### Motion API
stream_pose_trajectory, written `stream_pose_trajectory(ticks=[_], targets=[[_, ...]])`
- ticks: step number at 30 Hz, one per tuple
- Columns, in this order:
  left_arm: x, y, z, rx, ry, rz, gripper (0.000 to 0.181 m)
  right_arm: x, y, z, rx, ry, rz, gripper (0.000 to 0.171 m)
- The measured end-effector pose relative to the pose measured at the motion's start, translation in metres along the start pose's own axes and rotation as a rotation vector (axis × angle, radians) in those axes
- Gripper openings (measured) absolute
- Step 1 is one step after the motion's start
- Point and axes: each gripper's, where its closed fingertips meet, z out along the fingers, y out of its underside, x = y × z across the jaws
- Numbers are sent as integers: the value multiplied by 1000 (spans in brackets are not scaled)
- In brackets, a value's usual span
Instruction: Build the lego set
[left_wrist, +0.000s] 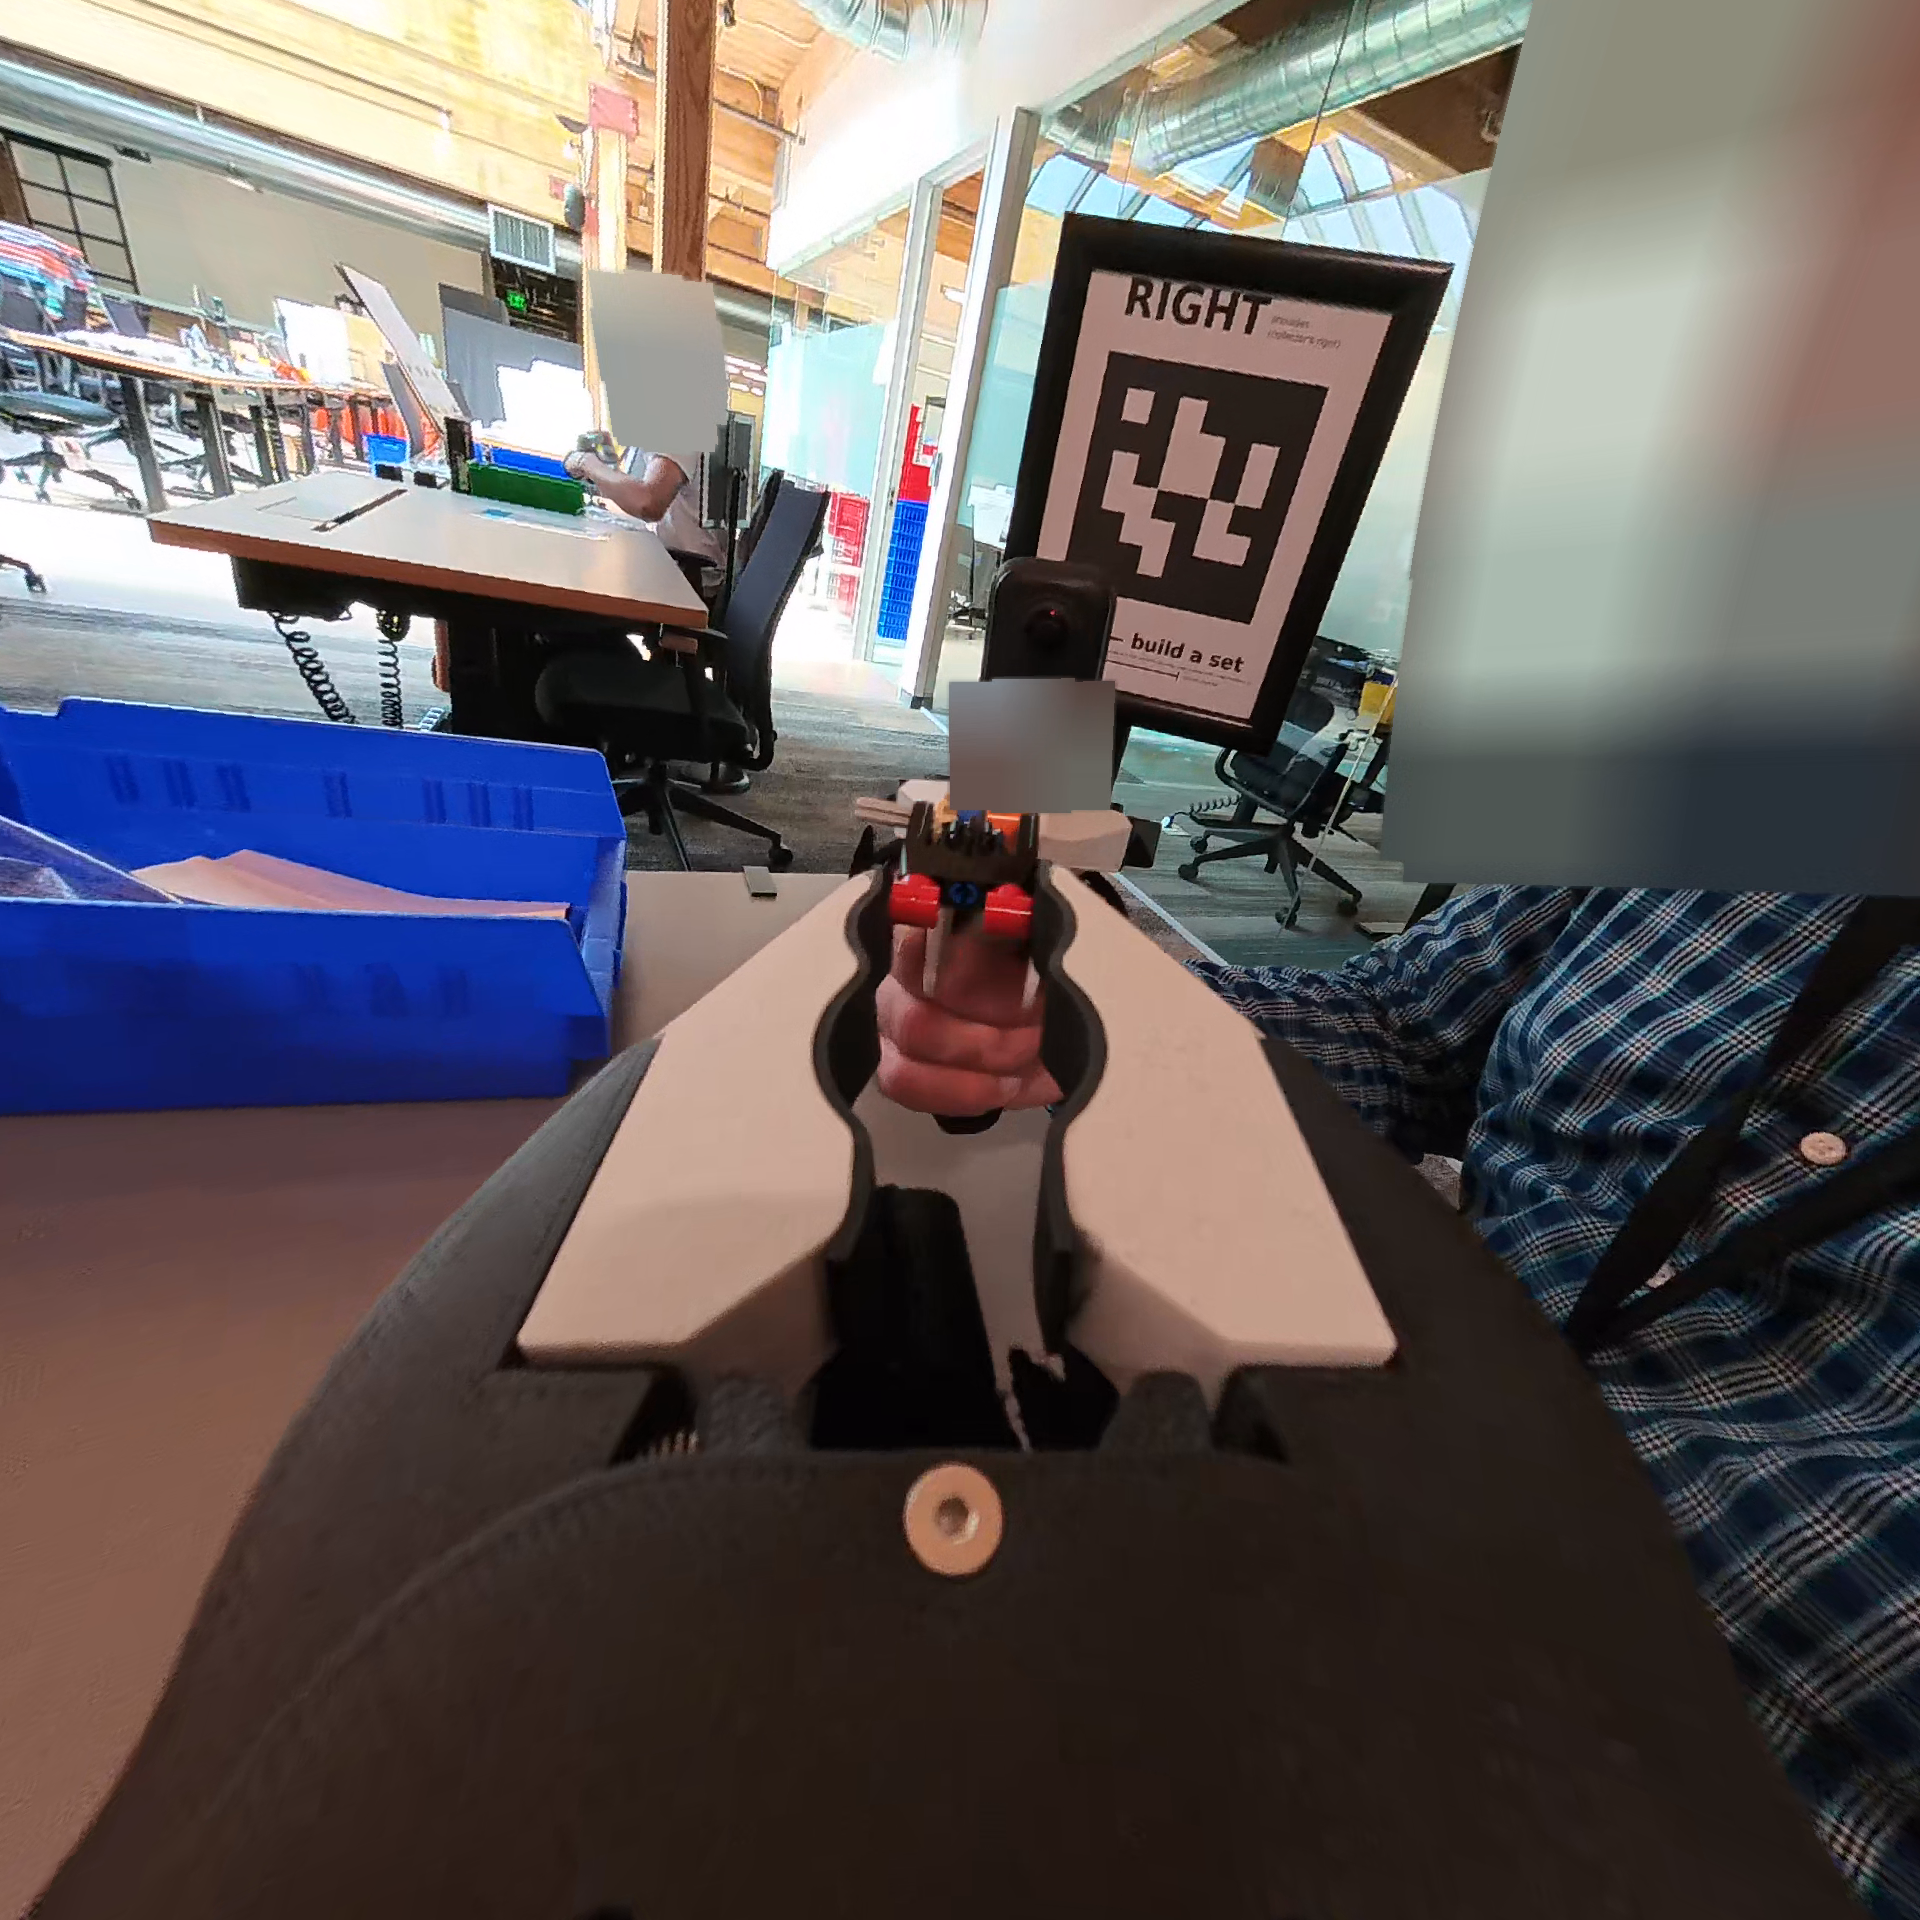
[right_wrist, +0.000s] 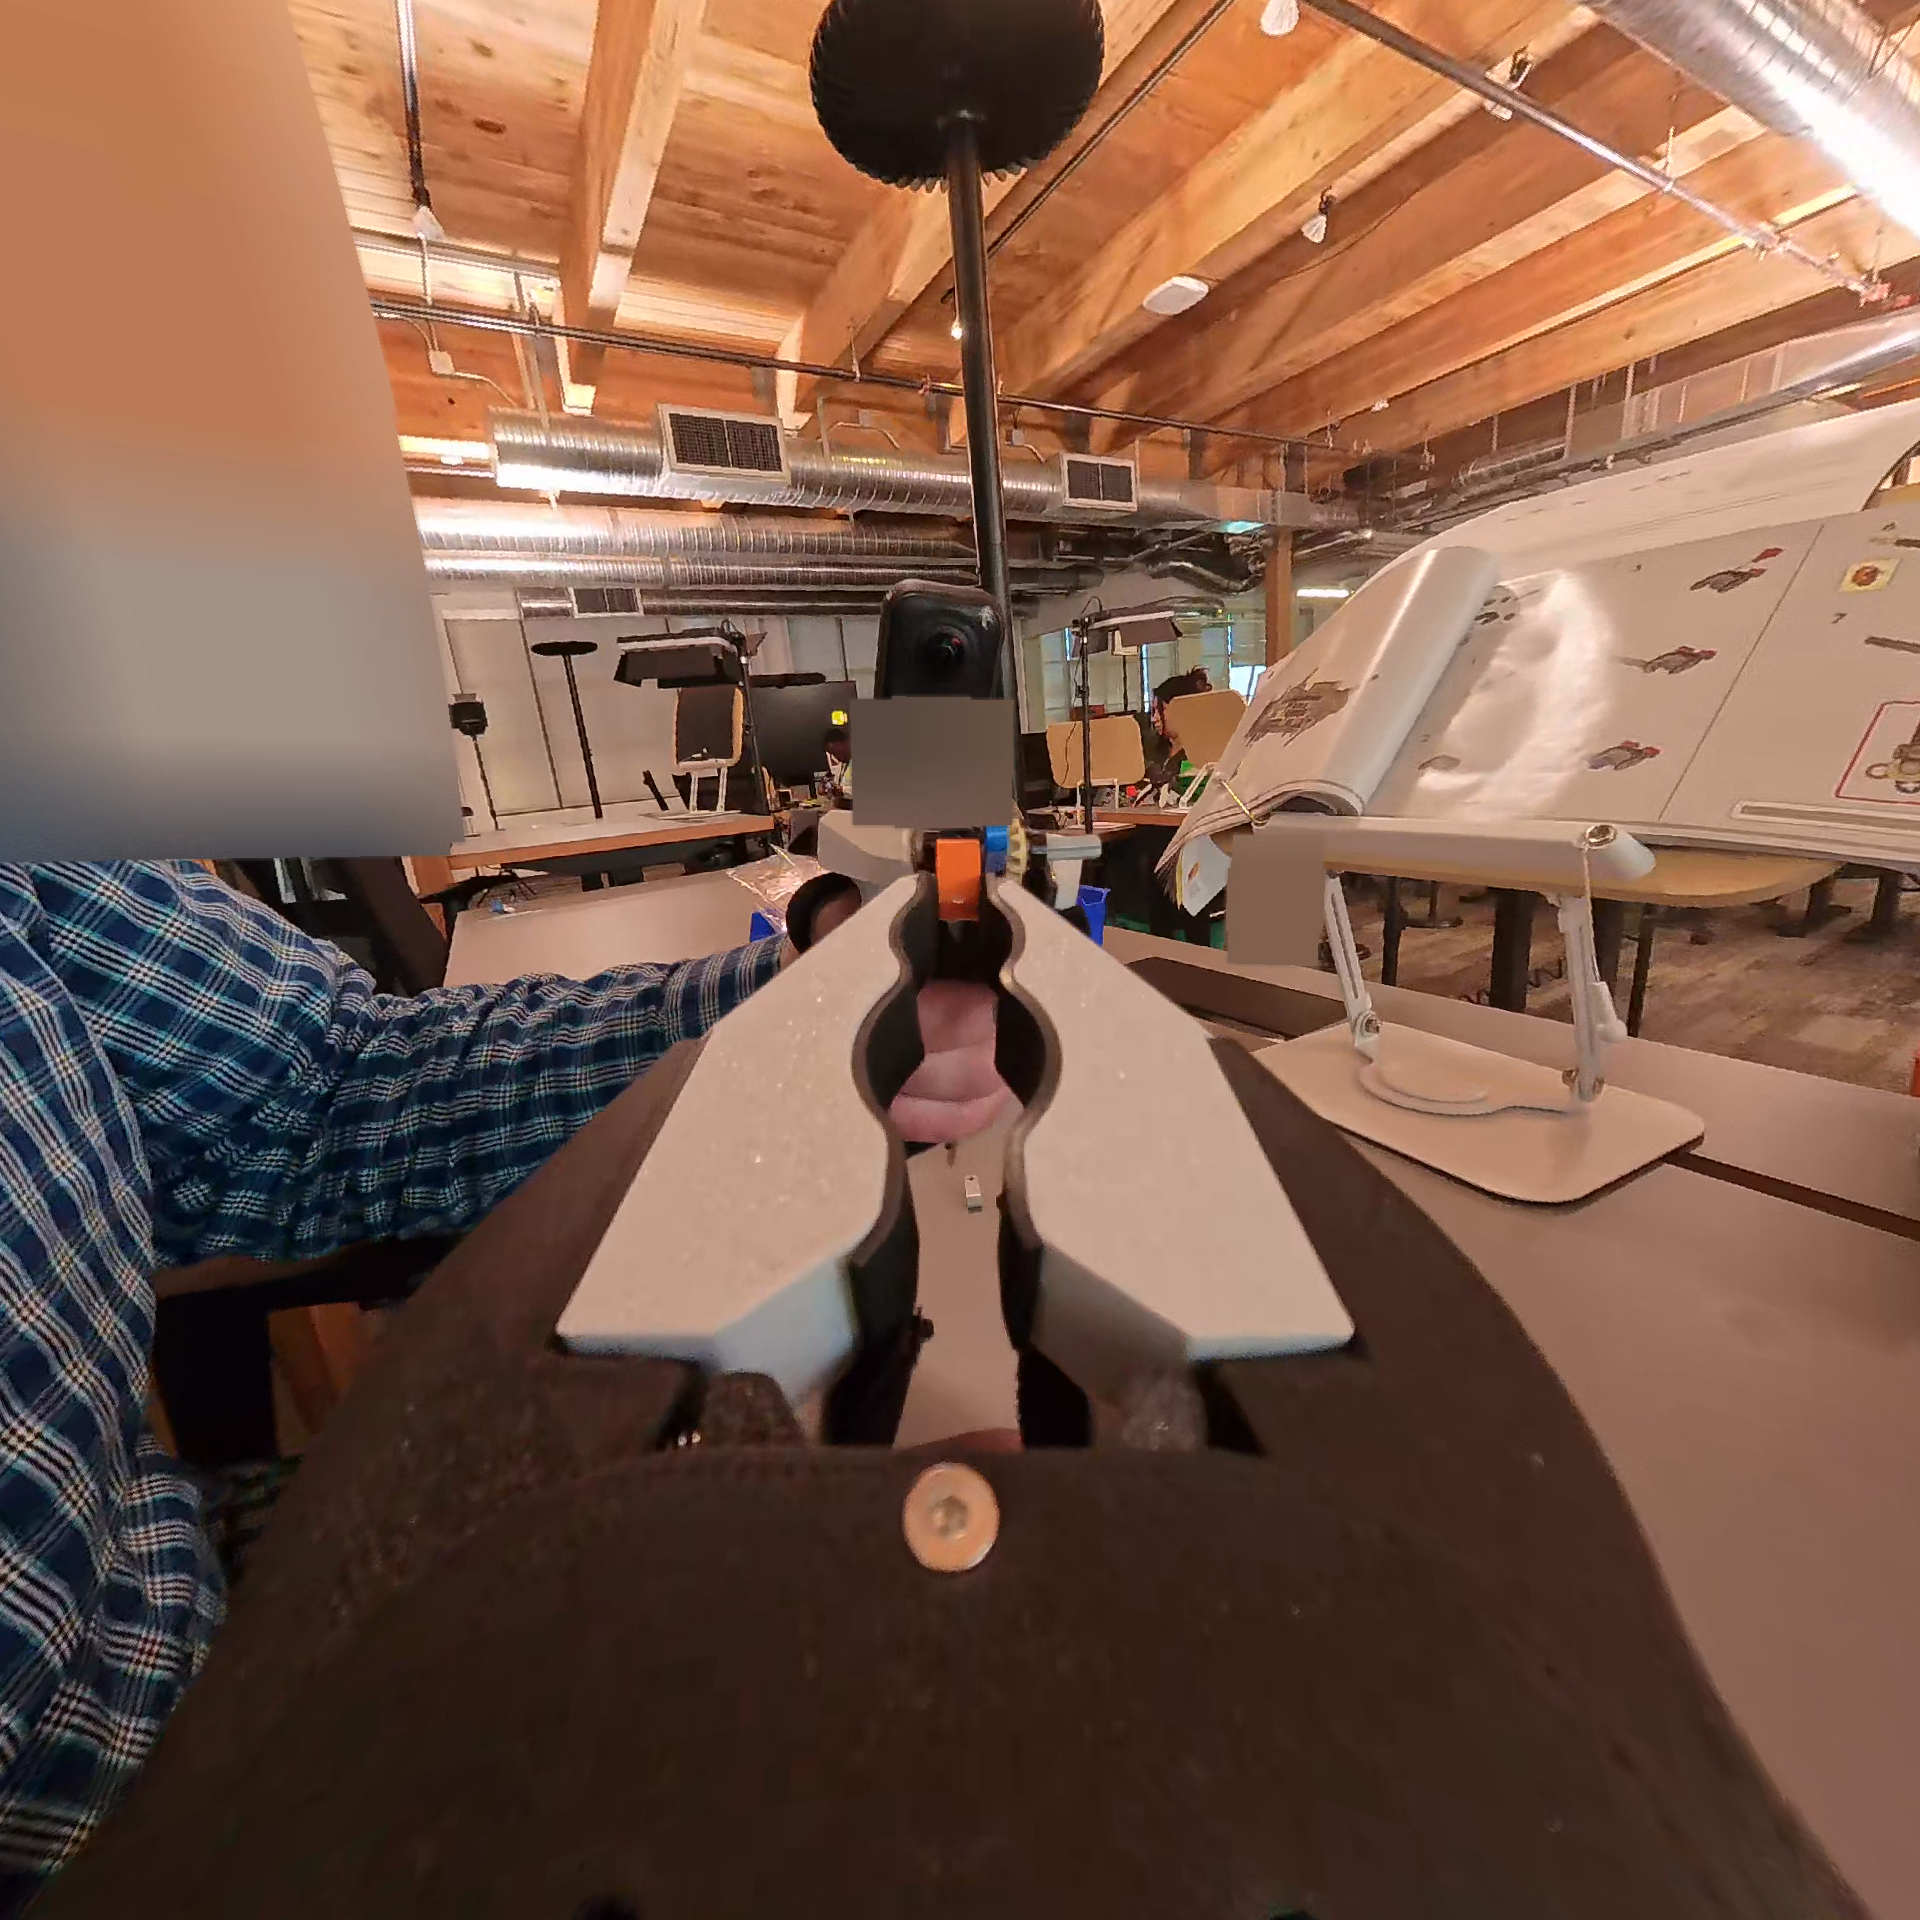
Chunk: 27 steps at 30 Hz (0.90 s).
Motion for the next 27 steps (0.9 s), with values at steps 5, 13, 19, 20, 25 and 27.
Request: stream_pose_trajectory(ticks=[5, 13, 19, 20, 25, 27], targets=[[0, 3, 3, -16, 2, 29, 25, 1, 3, 2, -29, 12, -12, 4], [1, 3, 5, -2, 11, 36, 25, 1, 2, 2, -30, 16, -24, 4], [4, 5, 4, 32, 29, 24, 25, -2, 0, 3, -37, 30, -26, 4], [4, 5, 4, 38, 33, 21, 25, -3, 0, 4, -42, 35, -33, 4], [7, 4, 3, 58, 46, 25, 25, -5, -1, 6, -50, 46, -50, 5], [7, 3, 3, 60, 50, 27, 25, -5, -1, 7, -52, 51, -49, 5]])
